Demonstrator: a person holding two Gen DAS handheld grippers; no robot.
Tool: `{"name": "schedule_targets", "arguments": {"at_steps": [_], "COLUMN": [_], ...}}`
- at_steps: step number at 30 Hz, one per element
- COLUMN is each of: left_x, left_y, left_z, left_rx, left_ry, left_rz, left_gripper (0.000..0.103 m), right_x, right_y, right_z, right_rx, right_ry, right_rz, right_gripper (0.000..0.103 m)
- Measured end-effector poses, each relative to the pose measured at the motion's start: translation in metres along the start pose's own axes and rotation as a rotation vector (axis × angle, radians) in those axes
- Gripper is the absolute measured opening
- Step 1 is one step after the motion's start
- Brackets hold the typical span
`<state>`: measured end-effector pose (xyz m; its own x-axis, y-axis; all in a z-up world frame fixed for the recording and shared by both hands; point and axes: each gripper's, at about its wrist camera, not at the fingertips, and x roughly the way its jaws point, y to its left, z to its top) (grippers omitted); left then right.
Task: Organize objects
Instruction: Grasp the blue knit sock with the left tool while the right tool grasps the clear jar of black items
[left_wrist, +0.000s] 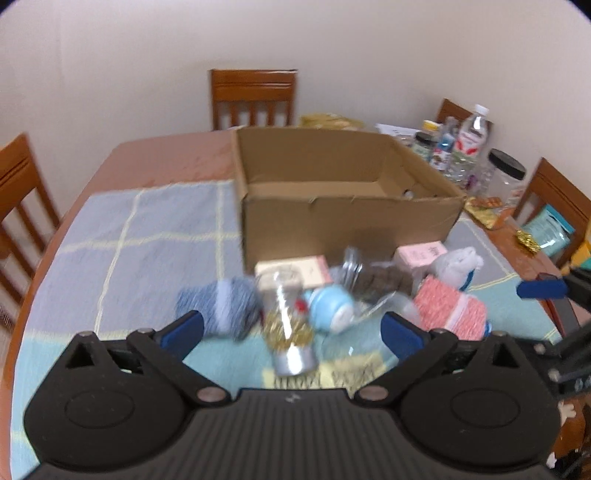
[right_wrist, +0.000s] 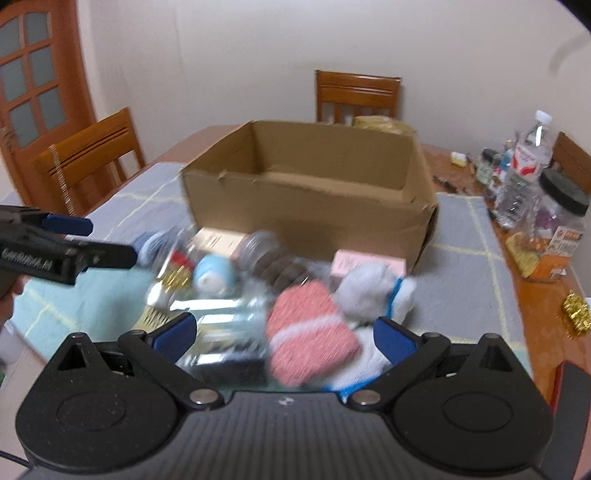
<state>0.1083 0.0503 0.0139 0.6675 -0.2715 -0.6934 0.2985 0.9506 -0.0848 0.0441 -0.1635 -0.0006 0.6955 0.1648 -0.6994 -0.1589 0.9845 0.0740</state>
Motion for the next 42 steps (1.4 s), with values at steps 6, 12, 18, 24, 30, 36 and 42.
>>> {"name": "schedule_targets", "arguments": {"at_steps": [6,12,18,24,30,36,42], "left_x": [0.002,0.030,0.057,0.065,0.078,0.091,0.100], "left_y": [0.013,0.029,0.043,0.040,0.046,0.051,0.059], "left_z": [-0.034,-0.054,-0.060,-0.059,-0.048,-0.033,-0.025], "left_rx": [-0.037,-0.002,0.024,0.111,0.102,0.100,0.139], "left_ry": [0.047,0.137,0.204,0.180,0.174,0.166,0.158], "left_rz": [0.072,0.076,0.054,0.031,0.026,0.028,-0.003], "left_gripper": [0.102,0.102,0.102,0.102,0.102,0.102,0.102], "right_x": [0.002,0.032,0.067,0.078,0.089,0.097,0.099], "right_y": [0.019,0.032,0.046,0.047,0.049,0.051,0.050], "right_z": [-0.031,-0.048,-0.058,-0.045,-0.034,-0.029,-0.028], "right_rx": [-0.058,-0.039,-0.068,-0.050,-0.052,-0.053,-0.057], "right_ry": [0.043,0.110,0.153,0.152,0.154,0.148,0.150], "right_rz": [0.071,0.065,-0.049,-0.058,-0.058,-0.057,-0.054], "right_gripper": [0.103,0.103,0.103,0.103,0.103,0.103,0.103]}}
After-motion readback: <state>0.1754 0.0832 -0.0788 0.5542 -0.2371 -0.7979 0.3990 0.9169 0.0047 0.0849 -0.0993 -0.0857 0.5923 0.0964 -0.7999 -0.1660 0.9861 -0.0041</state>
